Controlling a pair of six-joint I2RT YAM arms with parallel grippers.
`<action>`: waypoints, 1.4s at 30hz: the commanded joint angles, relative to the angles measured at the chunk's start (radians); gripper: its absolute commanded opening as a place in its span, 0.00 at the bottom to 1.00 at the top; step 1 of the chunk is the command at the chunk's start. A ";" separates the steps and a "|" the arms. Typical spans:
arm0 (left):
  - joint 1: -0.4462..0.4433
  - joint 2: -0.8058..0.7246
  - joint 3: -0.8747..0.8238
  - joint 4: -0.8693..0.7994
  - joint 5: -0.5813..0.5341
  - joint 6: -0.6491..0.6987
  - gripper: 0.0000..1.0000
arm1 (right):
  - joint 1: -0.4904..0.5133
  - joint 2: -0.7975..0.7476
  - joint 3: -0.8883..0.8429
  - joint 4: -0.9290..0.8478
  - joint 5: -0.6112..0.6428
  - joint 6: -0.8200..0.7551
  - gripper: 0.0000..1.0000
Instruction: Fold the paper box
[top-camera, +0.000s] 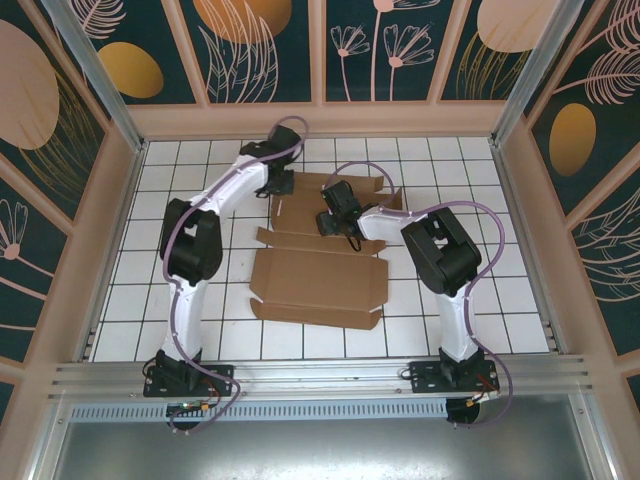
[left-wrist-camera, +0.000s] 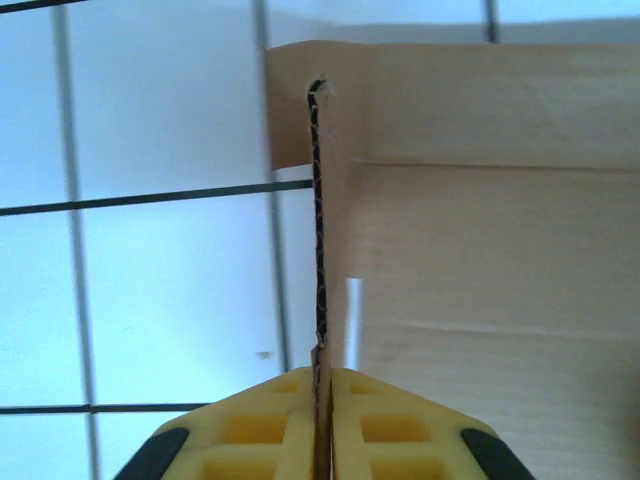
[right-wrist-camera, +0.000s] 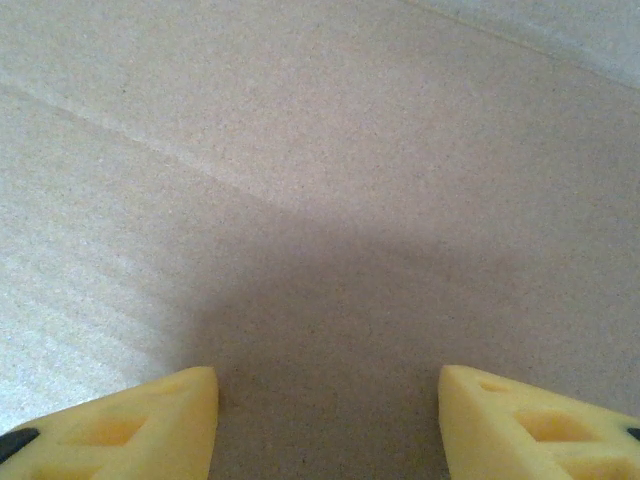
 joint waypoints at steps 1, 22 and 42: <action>0.027 -0.042 -0.054 0.030 0.005 0.020 0.06 | 0.002 0.043 -0.058 -0.176 -0.048 -0.007 0.59; -0.049 0.189 0.002 0.050 -0.306 -0.045 0.05 | 0.007 0.062 -0.027 -0.204 -0.009 0.013 0.59; 0.102 -0.328 -0.438 0.395 0.363 -0.102 0.60 | -0.003 0.059 -0.038 -0.193 -0.062 -0.020 0.61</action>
